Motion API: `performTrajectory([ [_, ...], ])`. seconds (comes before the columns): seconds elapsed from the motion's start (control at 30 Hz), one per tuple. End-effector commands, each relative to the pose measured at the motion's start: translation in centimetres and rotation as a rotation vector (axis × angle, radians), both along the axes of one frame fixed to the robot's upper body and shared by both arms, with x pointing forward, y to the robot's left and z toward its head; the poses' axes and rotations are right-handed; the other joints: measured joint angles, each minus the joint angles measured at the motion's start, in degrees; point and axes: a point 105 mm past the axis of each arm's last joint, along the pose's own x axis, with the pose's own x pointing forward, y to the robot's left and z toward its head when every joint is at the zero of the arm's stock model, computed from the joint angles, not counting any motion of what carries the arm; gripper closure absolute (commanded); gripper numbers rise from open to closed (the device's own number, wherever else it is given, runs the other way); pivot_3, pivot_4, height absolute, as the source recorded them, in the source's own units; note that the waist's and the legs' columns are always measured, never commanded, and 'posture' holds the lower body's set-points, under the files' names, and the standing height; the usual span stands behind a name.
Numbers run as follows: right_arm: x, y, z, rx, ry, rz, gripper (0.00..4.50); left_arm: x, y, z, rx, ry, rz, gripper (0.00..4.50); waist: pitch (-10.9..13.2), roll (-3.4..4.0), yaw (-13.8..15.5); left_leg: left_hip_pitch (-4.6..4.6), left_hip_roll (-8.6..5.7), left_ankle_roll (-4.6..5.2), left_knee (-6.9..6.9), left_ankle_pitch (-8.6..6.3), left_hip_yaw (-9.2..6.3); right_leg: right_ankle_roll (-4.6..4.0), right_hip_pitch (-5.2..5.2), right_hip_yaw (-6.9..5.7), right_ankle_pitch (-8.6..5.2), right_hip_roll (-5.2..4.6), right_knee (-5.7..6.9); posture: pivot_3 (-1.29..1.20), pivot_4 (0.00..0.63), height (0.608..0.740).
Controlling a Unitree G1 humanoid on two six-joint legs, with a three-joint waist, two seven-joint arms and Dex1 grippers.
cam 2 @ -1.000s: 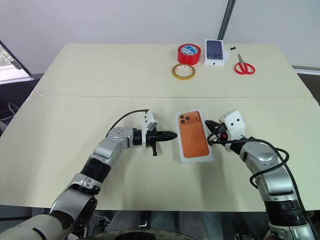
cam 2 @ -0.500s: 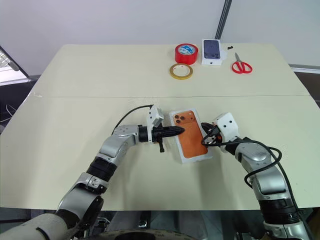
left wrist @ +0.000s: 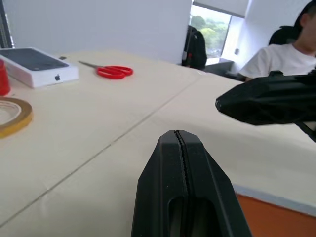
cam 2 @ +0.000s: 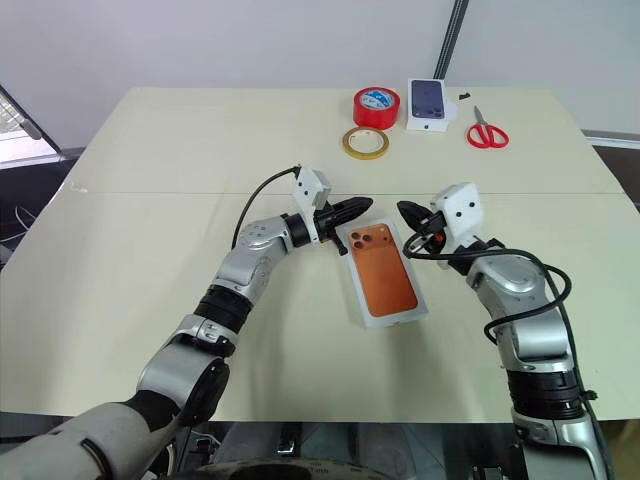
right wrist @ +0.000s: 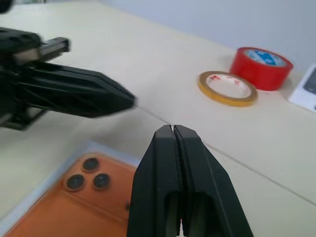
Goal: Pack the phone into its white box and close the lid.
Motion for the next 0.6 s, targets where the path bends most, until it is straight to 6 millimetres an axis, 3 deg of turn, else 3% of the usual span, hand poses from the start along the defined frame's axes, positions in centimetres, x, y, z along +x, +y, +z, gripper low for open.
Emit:
performTrajectory([
  [0.03,-0.4,0.1,-3.7,-0.134,0.091,-0.005,4.43,0.1,-0.5,-1.8,0.088,0.004,0.010,4.50,0.00,0.00,0.01,0.00,-0.01,0.00,0.00,0.00,0.00,0.00,-0.01,0.00,0.00,0.00,0.00,0.00,0.150,0.740],
  [0.1,-1.3,-0.6,-6.9,-0.235,0.203,-0.012,4.43,-0.3,-0.7,-2.9,0.117,0.034,-0.011,4.50,-0.01,0.02,-0.01,-0.04,-0.02,0.00,0.00,0.00,0.01,0.00,-0.05,0.00,0.00,0.00,0.04,0.00,0.150,0.740],
  [0.17,-2.3,-0.9,-8.4,-0.316,0.236,0.012,4.43,-0.7,-0.7,-3.3,0.118,0.048,-0.031,4.50,-0.05,-0.04,0.06,0.04,-0.03,0.00,0.02,0.00,0.01,0.00,0.02,0.00,0.00,-0.02,0.05,0.00,0.150,0.740],
  [0.33,-3.8,-0.4,-6.1,-0.135,0.218,0.050,4.43,-1.9,0.6,-3.9,0.101,0.077,-0.092,4.50,-0.07,-0.10,-0.02,0.66,-0.02,0.06,-0.11,-0.05,-0.05,0.01,0.69,-0.01,-0.02,-0.02,-0.17,0.00,0.150,0.740],
  [0.47,-6.9,-0.3,-5.1,-0.097,0.250,0.175,4.43,-3.4,1.7,-4.3,0.088,0.104,-0.157,4.50,-0.07,-0.08,-0.07,0.71,0.03,0.05,-0.13,-0.05,-0.05,0.01,0.72,0.00,-0.02,-0.01,-0.19,0.00,0.150,0.740],
  [0.53,-8.0,-0.5,-5.2,-0.113,0.266,0.208,4.50,-4.1,2.1,-4.3,0.075,0.122,-0.182,3.96,-0.07,-0.08,-0.11,0.73,0.05,0.05,-0.14,-0.05,-0.06,0.00,0.77,0.00,-0.02,-0.01,-0.23,0.00,0.150,0.740],
  [0.6,-8.9,-1.3,-5.3,-0.125,0.297,0.228,4.50,-4.4,2.7,-3.8,0.028,0.170,-0.195,3.13,-0.07,-0.08,-0.07,0.76,0.06,0.05,-0.13,-0.05,-0.05,0.00,0.83,0.00,-0.02,-0.02,-0.28,0.00,0.150,0.740],
])
